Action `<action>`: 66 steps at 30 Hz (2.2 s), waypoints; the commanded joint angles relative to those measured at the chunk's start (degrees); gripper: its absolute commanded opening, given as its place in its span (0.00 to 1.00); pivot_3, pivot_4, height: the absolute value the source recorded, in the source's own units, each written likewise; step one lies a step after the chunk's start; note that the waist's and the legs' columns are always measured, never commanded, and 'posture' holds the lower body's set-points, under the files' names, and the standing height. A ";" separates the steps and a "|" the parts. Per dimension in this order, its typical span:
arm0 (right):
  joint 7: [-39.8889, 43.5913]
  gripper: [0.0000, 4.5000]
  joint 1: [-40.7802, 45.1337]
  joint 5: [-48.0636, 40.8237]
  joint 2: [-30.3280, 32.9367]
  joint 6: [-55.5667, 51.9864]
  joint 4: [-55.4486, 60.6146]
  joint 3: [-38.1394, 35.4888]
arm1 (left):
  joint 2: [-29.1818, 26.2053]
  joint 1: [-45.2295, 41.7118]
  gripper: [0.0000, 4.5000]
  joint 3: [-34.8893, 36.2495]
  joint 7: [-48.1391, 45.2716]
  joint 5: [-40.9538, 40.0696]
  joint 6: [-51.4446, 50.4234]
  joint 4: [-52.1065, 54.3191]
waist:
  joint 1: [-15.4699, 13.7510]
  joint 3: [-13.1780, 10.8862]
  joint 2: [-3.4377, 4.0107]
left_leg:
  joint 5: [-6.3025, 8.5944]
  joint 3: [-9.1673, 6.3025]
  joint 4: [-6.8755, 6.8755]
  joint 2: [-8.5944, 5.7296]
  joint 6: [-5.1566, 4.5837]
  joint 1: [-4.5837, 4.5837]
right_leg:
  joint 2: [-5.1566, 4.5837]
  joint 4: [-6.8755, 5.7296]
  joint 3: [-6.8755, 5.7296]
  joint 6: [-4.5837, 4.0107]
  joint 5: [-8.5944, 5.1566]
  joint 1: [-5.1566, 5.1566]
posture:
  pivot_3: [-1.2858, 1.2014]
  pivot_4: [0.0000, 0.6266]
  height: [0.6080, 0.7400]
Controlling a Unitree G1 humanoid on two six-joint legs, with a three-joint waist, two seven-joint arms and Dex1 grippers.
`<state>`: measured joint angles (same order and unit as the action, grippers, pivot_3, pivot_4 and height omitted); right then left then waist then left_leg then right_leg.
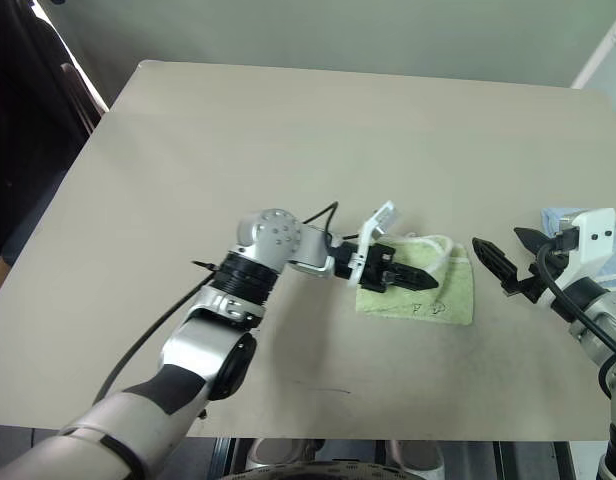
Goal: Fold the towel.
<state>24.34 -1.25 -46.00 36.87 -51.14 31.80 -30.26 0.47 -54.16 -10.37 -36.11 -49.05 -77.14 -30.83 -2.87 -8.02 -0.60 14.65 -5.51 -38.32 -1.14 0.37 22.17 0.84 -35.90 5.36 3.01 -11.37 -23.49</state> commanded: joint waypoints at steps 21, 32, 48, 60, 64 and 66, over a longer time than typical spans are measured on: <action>-2.95 1.00 -0.70 -3.11 2.91 -0.41 2.05 -3.20 | 8.92 -0.05 0.32 -4.46 -8.48 11.88 4.44 0.20 | 0.02 0.00 0.01 | 0.82 1.20 -0.94 -0.30 -1.24 -0.02 | -0.24 0.02 1.32 1.08 -0.10 0.13 | 0.52 0.24 1.00; -3.52 1.00 -0.08 -3.31 1.90 0.68 2.14 -2.61 | 8.22 -0.67 0.99 0.88 -9.26 10.09 5.42 6.38 | 0.03 0.00 0.01 | 0.83 1.25 -0.94 -0.28 -1.26 -0.05 | -0.23 0.01 1.34 1.11 -0.08 0.13 | 0.52 0.24 1.00; -4.34 0.22 2.53 -3.25 -3.67 4.12 6.13 7.59 | -8.32 12.24 0.56 -0.32 -18.47 22.10 42.99 25.63 | 0.62 0.05 0.12 | 1.07 1.28 -0.97 -0.25 -1.67 -0.13 | -0.21 0.01 1.39 0.81 0.08 0.17 | 0.52 0.24 1.00; -2.65 0.00 2.22 3.12 -3.61 7.92 2.31 12.63 | -9.96 19.99 0.01 -7.12 -23.01 29.29 56.85 23.50 | 0.76 0.06 0.15 | 1.42 1.27 -1.38 -0.23 -1.71 -0.02 | -0.27 0.10 1.30 0.52 0.24 0.23 | 0.52 0.24 1.00; -1.45 0.00 0.06 5.61 -2.95 8.61 1.78 14.35 | -8.11 20.35 0.01 -7.93 -22.77 30.73 60.08 21.15 | 0.81 0.06 0.17 | 1.54 1.27 -1.45 -0.21 -1.72 0.03 | -0.27 0.10 1.28 0.51 0.22 0.21 | 0.52 0.24 1.00; -0.94 0.00 -1.27 7.54 -3.70 10.22 1.10 15.89 | -6.79 20.38 0.01 -8.58 -23.90 30.38 60.40 20.04 | 0.82 0.06 0.18 | 1.56 1.28 -1.45 -0.21 -1.71 0.04 | -0.27 0.10 1.28 0.50 0.22 0.20 | 0.52 0.24 1.00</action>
<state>22.38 -2.08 -39.63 33.01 -42.93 32.20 -14.68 -7.43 -33.65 -18.29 -58.88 -18.45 -18.23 -10.86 -2.05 -7.96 -0.42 16.23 -4.24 -39.78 -1.34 -1.35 22.21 0.57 -35.79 6.63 3.51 -11.16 -23.28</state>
